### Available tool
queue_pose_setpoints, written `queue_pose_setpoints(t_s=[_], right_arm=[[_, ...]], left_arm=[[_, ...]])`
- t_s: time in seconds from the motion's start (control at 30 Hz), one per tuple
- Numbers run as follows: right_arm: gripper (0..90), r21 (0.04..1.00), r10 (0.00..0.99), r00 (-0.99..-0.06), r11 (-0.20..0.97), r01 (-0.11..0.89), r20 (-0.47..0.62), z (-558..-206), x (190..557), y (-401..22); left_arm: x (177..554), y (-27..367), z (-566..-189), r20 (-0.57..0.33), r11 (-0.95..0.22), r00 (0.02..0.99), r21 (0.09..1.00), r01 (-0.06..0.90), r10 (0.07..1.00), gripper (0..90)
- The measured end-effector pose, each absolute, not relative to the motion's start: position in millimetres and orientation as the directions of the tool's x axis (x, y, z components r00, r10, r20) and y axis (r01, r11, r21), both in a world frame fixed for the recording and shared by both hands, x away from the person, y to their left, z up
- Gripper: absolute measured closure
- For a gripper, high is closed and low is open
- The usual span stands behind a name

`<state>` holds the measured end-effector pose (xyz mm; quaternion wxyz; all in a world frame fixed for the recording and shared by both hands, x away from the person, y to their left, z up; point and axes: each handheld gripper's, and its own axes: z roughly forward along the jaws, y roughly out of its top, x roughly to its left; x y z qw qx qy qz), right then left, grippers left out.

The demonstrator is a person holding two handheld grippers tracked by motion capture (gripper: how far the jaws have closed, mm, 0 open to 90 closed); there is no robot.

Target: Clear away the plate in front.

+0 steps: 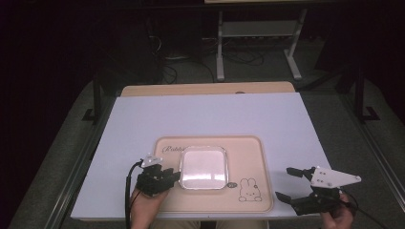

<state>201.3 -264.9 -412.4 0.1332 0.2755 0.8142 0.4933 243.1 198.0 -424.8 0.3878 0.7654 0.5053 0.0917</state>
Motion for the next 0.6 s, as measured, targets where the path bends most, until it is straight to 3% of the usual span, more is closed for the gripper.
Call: queue_pose_setpoints(t_s=[0.6], right_arm=[[13.1, 0.874, 0.588, -0.807, 0.363, 0.322, 0.053, -412.5, 202.0, -265.7]], left_arm=[[242.8, 223.1, -414.5, -0.255, -0.217, 0.580, 0.754, 0.620, 0.774, 41.2]])
